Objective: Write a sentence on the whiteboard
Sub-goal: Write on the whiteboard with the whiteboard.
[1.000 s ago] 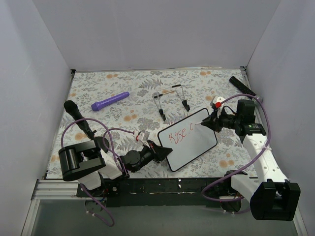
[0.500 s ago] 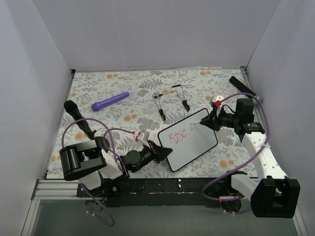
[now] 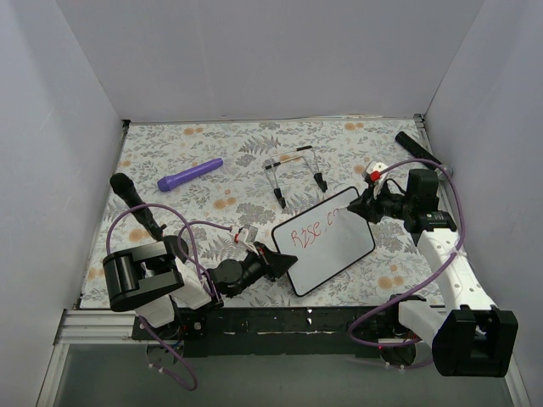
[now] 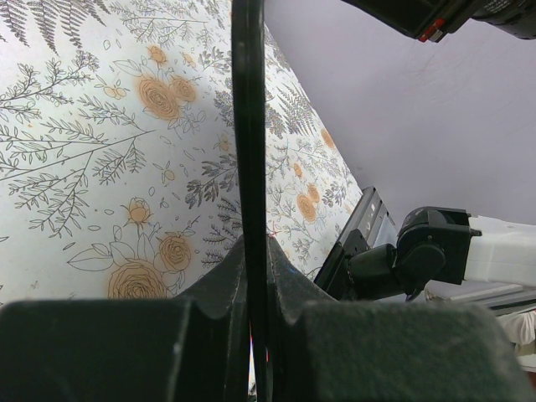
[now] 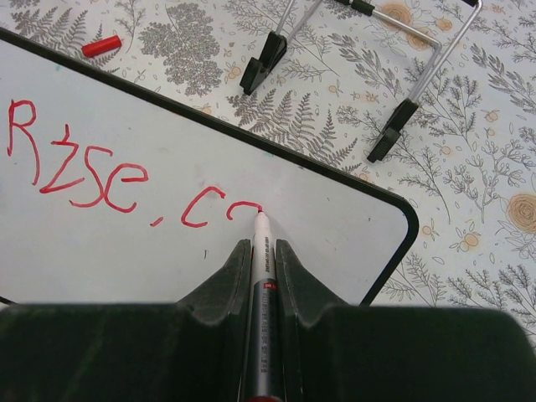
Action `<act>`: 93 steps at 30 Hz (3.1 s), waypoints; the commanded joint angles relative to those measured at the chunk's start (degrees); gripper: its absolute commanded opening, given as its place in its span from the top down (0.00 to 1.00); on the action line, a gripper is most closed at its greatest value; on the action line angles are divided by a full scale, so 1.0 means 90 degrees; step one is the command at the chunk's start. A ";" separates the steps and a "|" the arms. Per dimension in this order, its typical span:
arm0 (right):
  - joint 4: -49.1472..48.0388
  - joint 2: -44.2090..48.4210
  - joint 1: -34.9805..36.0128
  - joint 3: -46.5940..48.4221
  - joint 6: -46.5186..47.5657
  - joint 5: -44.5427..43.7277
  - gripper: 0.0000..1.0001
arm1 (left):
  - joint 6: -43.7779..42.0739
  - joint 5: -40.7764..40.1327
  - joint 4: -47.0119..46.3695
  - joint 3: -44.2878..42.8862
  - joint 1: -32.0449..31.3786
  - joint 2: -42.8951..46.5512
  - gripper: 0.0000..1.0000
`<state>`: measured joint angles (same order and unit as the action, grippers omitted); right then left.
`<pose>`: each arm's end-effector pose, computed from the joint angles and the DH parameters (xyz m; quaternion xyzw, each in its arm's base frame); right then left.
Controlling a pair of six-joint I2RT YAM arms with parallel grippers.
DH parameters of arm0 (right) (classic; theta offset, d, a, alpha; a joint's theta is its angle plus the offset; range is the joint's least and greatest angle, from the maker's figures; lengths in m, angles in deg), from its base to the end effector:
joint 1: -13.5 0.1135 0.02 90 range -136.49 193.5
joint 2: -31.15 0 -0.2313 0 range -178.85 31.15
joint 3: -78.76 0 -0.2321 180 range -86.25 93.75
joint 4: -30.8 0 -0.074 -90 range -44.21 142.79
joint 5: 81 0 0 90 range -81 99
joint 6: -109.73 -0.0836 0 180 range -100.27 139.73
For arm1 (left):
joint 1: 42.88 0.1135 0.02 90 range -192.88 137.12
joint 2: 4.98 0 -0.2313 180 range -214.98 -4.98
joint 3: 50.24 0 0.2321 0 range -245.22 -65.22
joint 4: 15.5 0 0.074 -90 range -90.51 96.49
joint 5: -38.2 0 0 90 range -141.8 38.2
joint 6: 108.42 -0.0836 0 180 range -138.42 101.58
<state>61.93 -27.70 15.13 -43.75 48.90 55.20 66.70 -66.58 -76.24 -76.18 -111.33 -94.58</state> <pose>0.2418 0.0672 0.2351 -0.3961 0.7273 0.2287 0.5116 0.1212 -0.2489 0.1289 -0.1919 0.6984 -0.6437 0.2469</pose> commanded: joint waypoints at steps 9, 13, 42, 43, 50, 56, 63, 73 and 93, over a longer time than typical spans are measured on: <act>0.0882 0.0084 0.0044 -0.0006 0.0782 0.0160 0.99 | -0.0288 0.0159 -0.0873 0.0056 -0.0061 -0.0025 1.00; 0.0892 0.0045 0.0053 0.0043 0.0763 0.0491 0.99 | -0.0288 0.0188 -0.0873 0.0036 -0.0061 -0.0054 1.00; -0.0016 0.0240 -0.0327 0.0170 -0.0018 0.0082 0.99 | -0.0269 0.0159 -0.0932 0.0085 -0.0051 -0.0044 1.00; -0.0045 0.0163 -0.0327 0.0190 -0.0028 0.0072 0.99 | -0.0269 0.0178 -0.0932 0.0095 -0.0051 -0.0073 1.00; -0.0075 -0.0024 -0.0318 0.0200 -0.0087 0.0268 0.99 | -0.0278 0.0207 -0.0961 0.0075 -0.0051 -0.0093 1.00; -0.0046 -0.0111 -0.0318 0.0170 -0.0048 0.0258 0.99 | -0.0278 0.0227 -0.0961 0.0056 -0.0051 -0.0103 1.00; 0.0490 -0.0112 -0.0318 0.0190 0.0332 0.0151 0.99 | -0.0278 0.0139 -0.0971 0.0114 -0.0051 -0.0054 1.00; 0.1098 0.0015 -0.0318 0.0141 0.0832 0.0131 0.99 | -0.0269 0.0149 -0.0991 0.0105 -0.0051 -0.0083 1.00; 0.0013 -0.0307 -0.0318 0.0619 -0.0047 -0.0044 0.99 | -0.0278 0.0198 -0.1039 0.0114 -0.0051 -0.0103 1.00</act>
<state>65.47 -30.15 12.38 -40.91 49.97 55.63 66.64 -66.10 -76.41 -76.07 -111.33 -94.87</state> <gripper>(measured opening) 0.182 0.046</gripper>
